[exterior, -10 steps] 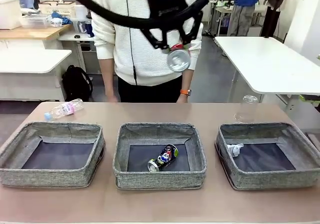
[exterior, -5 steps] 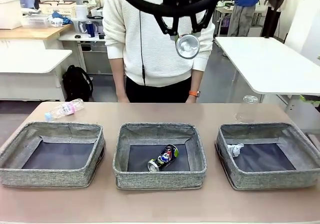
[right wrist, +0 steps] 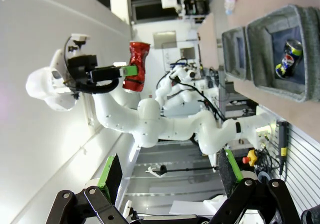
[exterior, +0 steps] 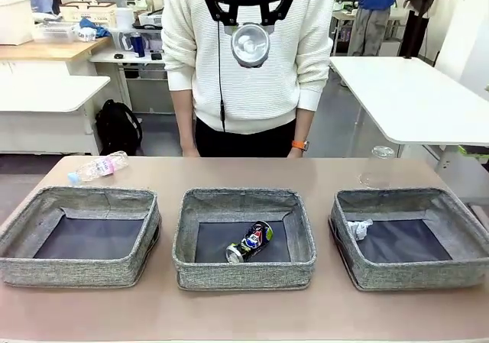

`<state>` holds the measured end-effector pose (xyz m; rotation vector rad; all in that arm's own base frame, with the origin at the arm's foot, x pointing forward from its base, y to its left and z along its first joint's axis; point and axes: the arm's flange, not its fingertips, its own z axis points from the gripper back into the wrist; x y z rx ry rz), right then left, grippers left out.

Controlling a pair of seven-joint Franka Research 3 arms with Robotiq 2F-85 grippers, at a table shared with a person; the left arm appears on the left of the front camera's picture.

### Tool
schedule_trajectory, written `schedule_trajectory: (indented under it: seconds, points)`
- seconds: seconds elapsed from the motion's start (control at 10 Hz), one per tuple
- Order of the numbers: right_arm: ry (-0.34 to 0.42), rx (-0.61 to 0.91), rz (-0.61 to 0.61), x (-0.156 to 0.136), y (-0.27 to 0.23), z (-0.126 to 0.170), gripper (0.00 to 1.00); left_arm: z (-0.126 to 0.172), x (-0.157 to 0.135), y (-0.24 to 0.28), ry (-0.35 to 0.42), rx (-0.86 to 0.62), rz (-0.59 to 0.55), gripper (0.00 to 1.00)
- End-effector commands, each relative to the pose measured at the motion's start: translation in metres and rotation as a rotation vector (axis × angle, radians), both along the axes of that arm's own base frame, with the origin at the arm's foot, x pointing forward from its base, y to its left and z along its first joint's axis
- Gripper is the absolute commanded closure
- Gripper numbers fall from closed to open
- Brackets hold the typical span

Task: Sort the waste into the appropriate baskets.
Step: Pick up the waste item pointed out by the person, then place the picked waste into the Fabric basket indicated by the person.

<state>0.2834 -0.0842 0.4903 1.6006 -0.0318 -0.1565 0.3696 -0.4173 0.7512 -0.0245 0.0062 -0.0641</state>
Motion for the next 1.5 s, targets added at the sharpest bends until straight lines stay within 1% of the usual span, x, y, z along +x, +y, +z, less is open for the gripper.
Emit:
schedule_trajectory:
  seconds: [0.0,0.2,0.3,1.4]
  points:
    - [-0.021,0.015,0.000,0.001,0.000,0.002,0.00,0.024,-0.002,-0.013,-0.051,0.025,0.009,0.66]
    - [-0.021,0.015,0.000,0.001,0.000,0.002,0.00,0.023,-0.007,-0.004,-0.124,0.044,0.000,0.66]
    - [-0.021,0.015,0.000,0.001,0.000,0.002,0.00,0.009,-0.009,-0.003,-0.047,0.015,-0.005,0.66]
    - [-0.021,0.015,0.000,0.001,0.000,0.002,0.00,0.009,-0.009,-0.003,-0.047,0.015,-0.005,0.66]
